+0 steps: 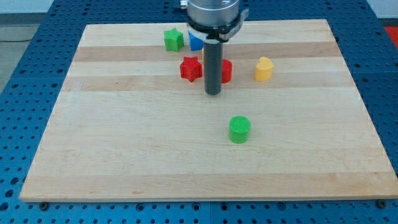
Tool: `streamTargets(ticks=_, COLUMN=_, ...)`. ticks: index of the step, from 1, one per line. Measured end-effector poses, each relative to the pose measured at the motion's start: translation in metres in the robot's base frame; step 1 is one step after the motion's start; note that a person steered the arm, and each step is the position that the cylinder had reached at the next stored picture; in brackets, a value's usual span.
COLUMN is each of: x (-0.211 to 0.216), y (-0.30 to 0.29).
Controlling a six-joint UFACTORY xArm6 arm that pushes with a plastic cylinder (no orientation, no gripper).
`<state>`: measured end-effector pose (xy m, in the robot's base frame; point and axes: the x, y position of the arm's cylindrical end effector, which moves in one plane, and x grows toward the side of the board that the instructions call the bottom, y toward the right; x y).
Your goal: Place the red star left to the green star
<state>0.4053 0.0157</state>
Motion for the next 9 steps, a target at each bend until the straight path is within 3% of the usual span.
streamTargets(ticks=2, x=-0.043, y=-0.023)
streamTargets(ticks=4, x=-0.046, y=-0.126)
streamTargets(ticks=5, x=-0.05, y=-0.139)
streamTargets(ticks=8, x=-0.06, y=-0.088)
streamTargets(ticks=9, x=-0.073, y=-0.114)
